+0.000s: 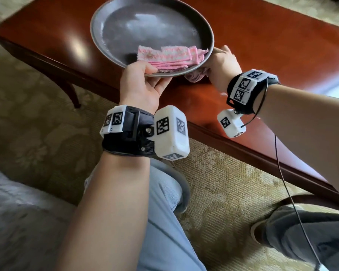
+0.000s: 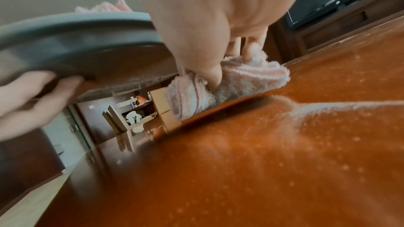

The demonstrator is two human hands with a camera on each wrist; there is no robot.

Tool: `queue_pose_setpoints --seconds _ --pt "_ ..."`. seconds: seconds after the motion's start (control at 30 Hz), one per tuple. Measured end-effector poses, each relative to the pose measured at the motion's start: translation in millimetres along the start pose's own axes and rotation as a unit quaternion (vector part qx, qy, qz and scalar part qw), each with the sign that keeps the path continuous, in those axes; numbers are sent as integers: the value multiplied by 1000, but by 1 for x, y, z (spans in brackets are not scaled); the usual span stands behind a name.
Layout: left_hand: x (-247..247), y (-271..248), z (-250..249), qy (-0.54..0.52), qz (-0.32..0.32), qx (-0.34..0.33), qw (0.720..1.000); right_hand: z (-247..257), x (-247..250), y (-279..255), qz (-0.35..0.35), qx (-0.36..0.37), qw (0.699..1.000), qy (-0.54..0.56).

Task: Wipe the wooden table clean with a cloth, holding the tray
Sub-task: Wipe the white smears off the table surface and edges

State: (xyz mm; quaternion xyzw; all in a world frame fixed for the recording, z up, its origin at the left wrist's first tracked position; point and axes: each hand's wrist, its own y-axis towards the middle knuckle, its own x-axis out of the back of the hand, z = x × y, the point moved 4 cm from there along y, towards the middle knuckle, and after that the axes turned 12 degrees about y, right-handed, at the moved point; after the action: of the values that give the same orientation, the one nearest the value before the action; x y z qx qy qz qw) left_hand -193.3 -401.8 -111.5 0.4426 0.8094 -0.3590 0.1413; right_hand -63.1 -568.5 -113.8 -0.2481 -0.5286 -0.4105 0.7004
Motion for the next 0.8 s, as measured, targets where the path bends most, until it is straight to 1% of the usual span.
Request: queue_pose_setpoints --seconds 0.1,0.17,0.23,0.3,0.47,0.53,0.67,0.8 --pt "2 3 -3 -13 4 -3 1000 -12 -22 12 28 16 999 7" --pt "0 3 -4 -19 7 -4 1000 -24 -32 18 39 7 999 21" --pt "-2 2 -3 -19 7 -5 1000 -22 -37 18 66 0 998 13" --pt "-4 1 -2 -16 11 -4 1000 -6 -31 9 92 -4 996 -12" --pt "-11 -2 3 -12 23 -3 1000 2 -23 -1 151 -9 988 -40" --pt "-14 -3 4 -8 23 1 1000 7 -17 -7 149 9 988 -45" --pt "-20 -6 9 1 23 13 1000 0 -12 -22 131 46 990 3" --pt "-29 -11 15 15 28 19 999 -15 -8 -43 125 49 990 43"
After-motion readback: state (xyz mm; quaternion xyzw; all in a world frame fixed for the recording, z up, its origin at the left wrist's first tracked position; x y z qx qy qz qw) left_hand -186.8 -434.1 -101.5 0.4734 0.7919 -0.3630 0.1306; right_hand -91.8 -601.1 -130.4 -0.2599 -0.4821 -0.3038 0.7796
